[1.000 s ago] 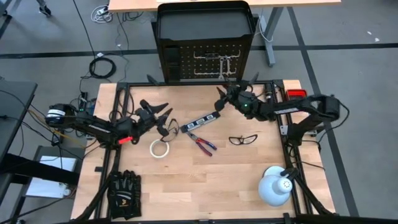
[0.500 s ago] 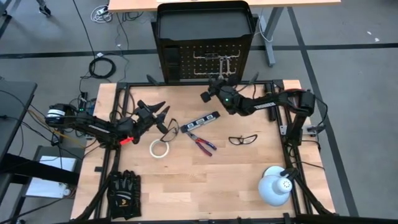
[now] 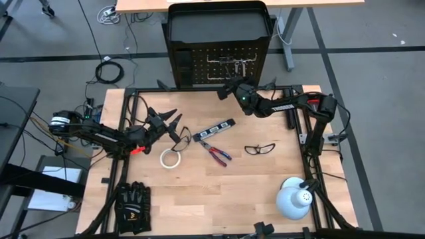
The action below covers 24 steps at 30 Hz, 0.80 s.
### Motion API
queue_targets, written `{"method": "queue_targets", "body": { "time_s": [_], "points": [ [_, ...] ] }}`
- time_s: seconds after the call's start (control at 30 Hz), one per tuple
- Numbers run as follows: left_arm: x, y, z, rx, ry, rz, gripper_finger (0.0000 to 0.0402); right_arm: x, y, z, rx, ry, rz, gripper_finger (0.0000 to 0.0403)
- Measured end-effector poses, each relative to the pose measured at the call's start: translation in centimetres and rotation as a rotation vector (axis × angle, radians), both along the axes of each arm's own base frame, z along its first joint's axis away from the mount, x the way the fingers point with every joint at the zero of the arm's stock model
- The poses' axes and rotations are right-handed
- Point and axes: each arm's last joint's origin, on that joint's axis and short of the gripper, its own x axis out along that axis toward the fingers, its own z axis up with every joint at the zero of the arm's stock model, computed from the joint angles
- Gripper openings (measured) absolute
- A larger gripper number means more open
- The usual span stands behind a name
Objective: Hang tools onto peg board
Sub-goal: Unhang the left silver wrench from the peg board
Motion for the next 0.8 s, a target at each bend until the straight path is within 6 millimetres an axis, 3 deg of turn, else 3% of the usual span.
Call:
{"method": "queue_targets", "body": {
  "time_s": [0.27, 0.8],
  "points": [
    [0.0, 0.0, -0.1, 0.017, 0.029, 0.006, 0.0144, -0.6, -1.1, 0.3, -0.003, -0.058, -0.033, 0.0303],
    [0.0, 0.0, -0.1, 0.016, 0.031, 0.007, 0.0144, -1.7, -3.7, -1.4, 0.059, -0.143, -0.107, 0.0274]
  ]
}}
